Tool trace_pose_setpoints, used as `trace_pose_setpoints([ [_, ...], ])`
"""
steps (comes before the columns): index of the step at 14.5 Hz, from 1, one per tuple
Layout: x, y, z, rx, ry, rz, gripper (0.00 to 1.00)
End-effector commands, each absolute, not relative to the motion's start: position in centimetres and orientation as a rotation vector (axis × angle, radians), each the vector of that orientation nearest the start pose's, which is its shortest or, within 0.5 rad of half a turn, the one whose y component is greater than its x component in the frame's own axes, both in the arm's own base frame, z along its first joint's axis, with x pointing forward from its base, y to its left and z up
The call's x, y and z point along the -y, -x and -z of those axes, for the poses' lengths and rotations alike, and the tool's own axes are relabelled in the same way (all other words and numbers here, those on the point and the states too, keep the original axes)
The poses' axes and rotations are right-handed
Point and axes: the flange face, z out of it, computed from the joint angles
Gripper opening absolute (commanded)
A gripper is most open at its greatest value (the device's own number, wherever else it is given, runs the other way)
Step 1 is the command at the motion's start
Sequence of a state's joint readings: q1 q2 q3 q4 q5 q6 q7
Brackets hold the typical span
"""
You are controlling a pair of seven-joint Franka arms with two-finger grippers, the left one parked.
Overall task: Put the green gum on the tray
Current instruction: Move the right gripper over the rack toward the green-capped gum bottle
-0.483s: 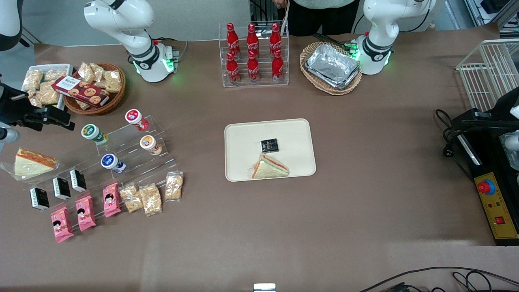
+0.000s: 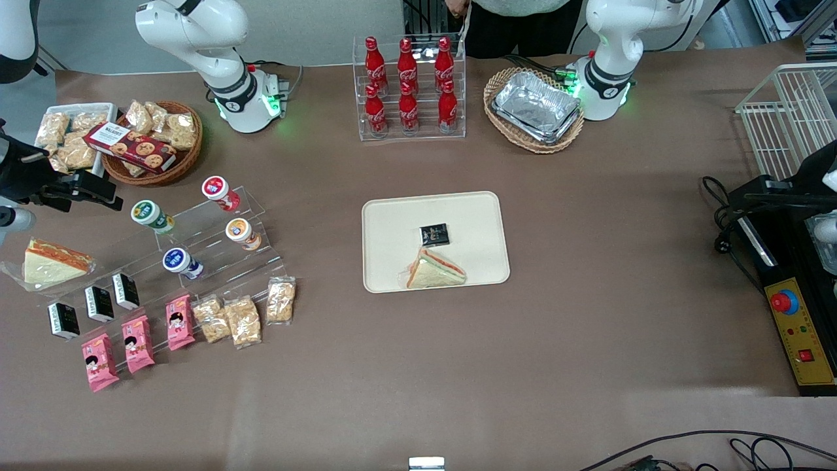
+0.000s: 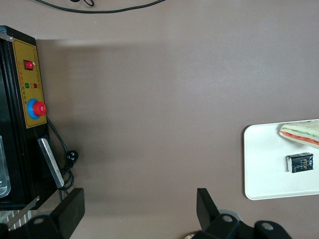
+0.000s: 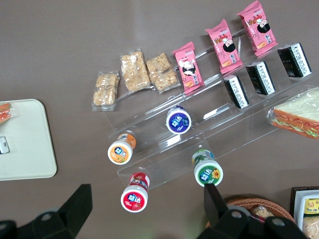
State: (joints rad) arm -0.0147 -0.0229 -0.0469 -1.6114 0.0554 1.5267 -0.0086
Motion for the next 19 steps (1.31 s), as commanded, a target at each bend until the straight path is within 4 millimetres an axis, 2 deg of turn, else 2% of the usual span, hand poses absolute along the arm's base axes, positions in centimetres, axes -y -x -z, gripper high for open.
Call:
trace_pose_setpoints([
  [1,3.2,-53.8,-61.6,-0.021,3.074,-0.109,1.0],
  [2,4.3,-53.5,-61.6,0.031,3.073,-0.12,1.0],
  [3,6.3,-53.0,-61.6,0.043,3.067,-0.125,1.0],
  [5,8.8,-51.3,-61.5,0.064,3.058,-0.129,1.0],
  [7,9.4,-49.6,-61.2,0.048,3.054,-0.134,1.0],
  [8,10.4,-48.5,-61.1,0.025,3.049,-0.135,1.0],
  [13,10.9,-44.1,-59.9,0.016,3.076,-0.1,1.0],
  [15,10.9,-43.3,-59.1,0.018,3.086,-0.096,1.0],
  [19,11.2,-43.1,-58.2,0.022,3.113,-0.11,1.0],
])
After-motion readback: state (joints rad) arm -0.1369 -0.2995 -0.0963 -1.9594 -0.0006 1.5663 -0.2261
